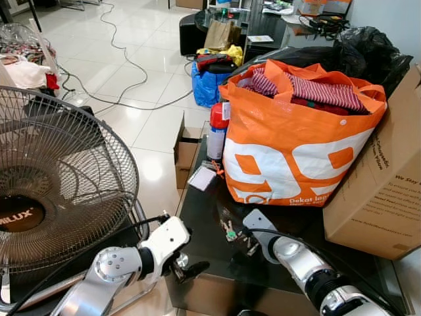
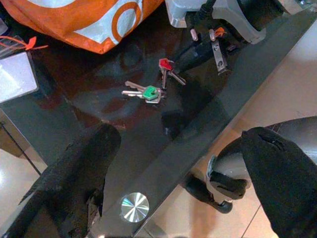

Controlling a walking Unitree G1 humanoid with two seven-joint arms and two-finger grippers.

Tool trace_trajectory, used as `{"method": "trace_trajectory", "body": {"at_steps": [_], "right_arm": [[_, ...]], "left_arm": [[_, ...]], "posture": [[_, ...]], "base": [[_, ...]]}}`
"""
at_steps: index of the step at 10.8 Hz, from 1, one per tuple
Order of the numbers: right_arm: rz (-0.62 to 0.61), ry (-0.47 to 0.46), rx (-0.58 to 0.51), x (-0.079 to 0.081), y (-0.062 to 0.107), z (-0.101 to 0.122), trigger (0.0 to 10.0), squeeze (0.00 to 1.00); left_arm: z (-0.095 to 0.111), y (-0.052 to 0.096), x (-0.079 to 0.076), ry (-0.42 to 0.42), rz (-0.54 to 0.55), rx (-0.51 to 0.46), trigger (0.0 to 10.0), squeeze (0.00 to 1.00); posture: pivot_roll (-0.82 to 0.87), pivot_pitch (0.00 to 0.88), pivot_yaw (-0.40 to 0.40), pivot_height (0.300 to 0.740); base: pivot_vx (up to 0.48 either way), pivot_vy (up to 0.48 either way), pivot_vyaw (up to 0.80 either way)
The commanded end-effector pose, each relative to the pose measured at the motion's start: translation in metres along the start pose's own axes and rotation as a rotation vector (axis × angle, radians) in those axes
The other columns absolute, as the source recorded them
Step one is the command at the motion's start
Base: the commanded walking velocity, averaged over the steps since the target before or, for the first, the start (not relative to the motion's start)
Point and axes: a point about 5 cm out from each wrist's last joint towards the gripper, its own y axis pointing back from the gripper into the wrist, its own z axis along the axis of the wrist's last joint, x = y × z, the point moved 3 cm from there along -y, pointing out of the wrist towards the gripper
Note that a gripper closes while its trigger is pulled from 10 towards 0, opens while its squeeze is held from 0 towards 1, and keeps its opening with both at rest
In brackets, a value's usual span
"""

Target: Hang keys on a hook

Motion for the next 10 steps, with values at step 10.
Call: {"method": "trace_trajectory", "body": {"at_steps": [10], "right_arm": [[0.064,-0.054,-0.178,-0.067,0.091,0.017,0.0,0.0]], "left_arm": [[0.033,-0.012,0.013,0.015,0.075,-0.15,10.0,0.0]], "posture": [[-0.14,0.0,-0.068,0.74]], "base": [[0.0,0.0,0.0]]}}
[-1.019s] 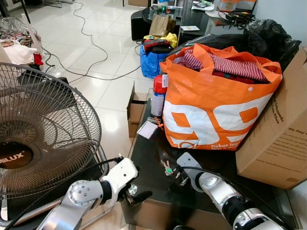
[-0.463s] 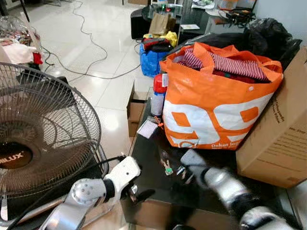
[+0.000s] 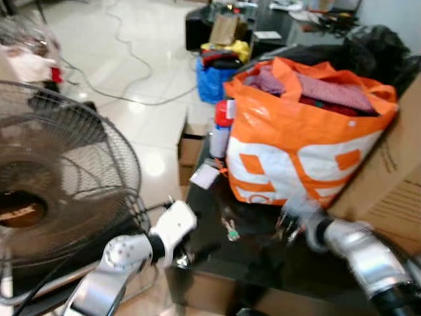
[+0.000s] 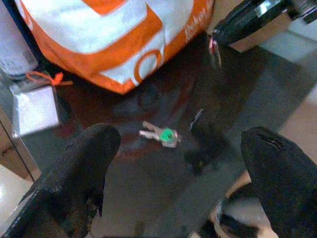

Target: Hang keys on a hook

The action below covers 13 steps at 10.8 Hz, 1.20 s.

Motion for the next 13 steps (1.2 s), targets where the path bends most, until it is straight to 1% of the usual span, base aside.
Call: {"method": "trace_trajectory", "body": {"at_steps": [1,2,3,4,5,6,7,8,9,10,11,12,13], "right_arm": [[-0.009,-0.037,-0.026,-0.001,0.005,0.006,0.0,0.0],[-0.076,-0.102,-0.073,-0.005,0.019,0.014,0.0,0.0],[-0.155,-0.177,-0.148,-0.005,0.026,0.025,0.0,0.0],[-0.239,-0.251,-0.214,-0.005,0.03,0.034,0.0,0.0],[-0.269,-0.291,-0.241,-0.004,0.032,0.038,0.0,0.0],[-0.366,-0.385,-0.297,0.001,0.035,0.045,0.0,0.0],[-0.368,-0.439,-0.349,0.007,0.034,0.053,0.0,0.0],[-0.409,-0.46,-0.387,0.008,0.034,0.061,5.1,0.0],[-0.47,-0.446,-0.422,0.004,0.035,0.067,10.0,0.0],[-0.502,-0.443,-0.44,0.002,0.035,0.07,10.0,0.0],[-0.552,-0.422,-0.458,-0.002,0.034,0.073,10.0,0.0],[-0.561,-0.414,-0.49,-0.002,0.035,0.077,10.0,0.0],[-0.568,-0.443,-0.526,-0.003,0.037,0.08,10.0,0.0]], "left_arm": [[0.005,0.001,0.004,0.008,0.023,-0.019,10.0,0.0],[0.017,0.001,0.016,0.039,0.106,-0.076,10.0,0.0],[0.031,0.004,0.031,0.021,0.222,-0.115,10.0,0.0],[0.043,0.009,0.042,-0.014,0.327,-0.146,10.0,0.0],[0.048,0.012,0.047,-0.025,0.378,-0.159,10.0,0.0],[0.054,0.021,0.061,-0.066,0.507,-0.15,10.0,0.0],[0.054,0.025,0.066,-0.074,0.558,-0.153,10.0,0.0],[0.054,0.029,0.072,-0.067,0.593,-0.16,10.0,0.0],[0.051,0.033,0.077,-0.053,0.616,-0.161,10.0,0.0],[0.048,0.034,0.079,-0.046,0.632,-0.153,10.0,0.0],[0.049,0.033,0.083,-0.065,0.644,-0.139,10.0,0.0],[0.052,0.033,0.085,-0.073,0.649,-0.14,10.0,0.0],[0.052,0.032,0.086,-0.063,0.644,-0.149,10.0,0.0]], "posture": [[-0.14,0.0,-0.069,0.74],[-0.12,0.0,-0.071,0.74],[-0.08,0.0,-0.083,0.74],[-0.03,0.0,-0.103,0.74],[-0.02,0.0,-0.107,0.74],[0.03,0.0,-0.118,0.74],[0.04,0.0,-0.114,0.74],[0.03,0.0,-0.111,0.74],[0.03,0.0,-0.109,0.74],[0.03,0.0,-0.109,0.74],[0.05,0.0,-0.113,0.74],[0.06,0.0,-0.108,0.74],[0.04,0.0,-0.094,0.74]], "base": [[0.0,0.0,0.0],[0.0,0.0,0.0],[0.0,0.0,0.0],[0.0,0.0,0.0],[0.0,0.0,0.0],[0.0,0.0,0.0],[0.0,0.0,0.0],[0.0,0.0,0.0],[0.0,0.0,0.0],[0.0,0.0,0.0],[0.0,0.0,0.0],[0.0,0.0,0.0],[0.0,0.0,0.0]]}}
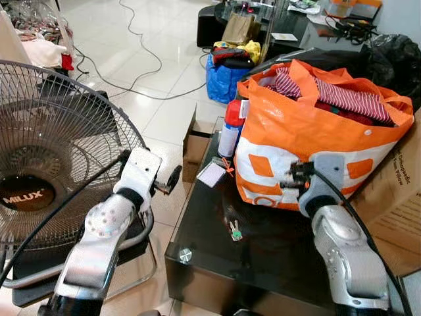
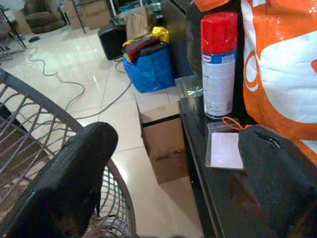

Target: Hang keys on a hook

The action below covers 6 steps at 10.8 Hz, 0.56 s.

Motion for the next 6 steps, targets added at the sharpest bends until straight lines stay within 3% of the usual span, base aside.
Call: {"method": "trace_trajectory", "body": {"at_steps": [1,2,6], "right_arm": [[-0.031,-0.038,-0.08,-0.008,0.0,0.009,10.0,0.0],[-0.016,-0.065,-0.123,-0.006,-0.001,0.012,10.0,0.0],[-0.035,-0.009,-0.07,-0.009,-0.002,-0.001,10.0,0.0]], "left_arm": [[0.0,-0.001,0.0,0.006,-0.001,-0.008,10.0,0.0],[0.0,-0.002,0.0,0.005,-0.002,-0.011,10.0,0.0],[-0.001,-0.003,0.002,-0.004,-0.009,-0.019,10.0,0.0]], "posture": [[0.04,0.0,-0.085,0.74],[0.04,0.0,-0.086,0.74],[0.03,0.0,-0.057,0.74]], "base": [[0.0,0.0,0.0],[0.0,0.0,0.0],[-0.251,0.0,0.0]]}}
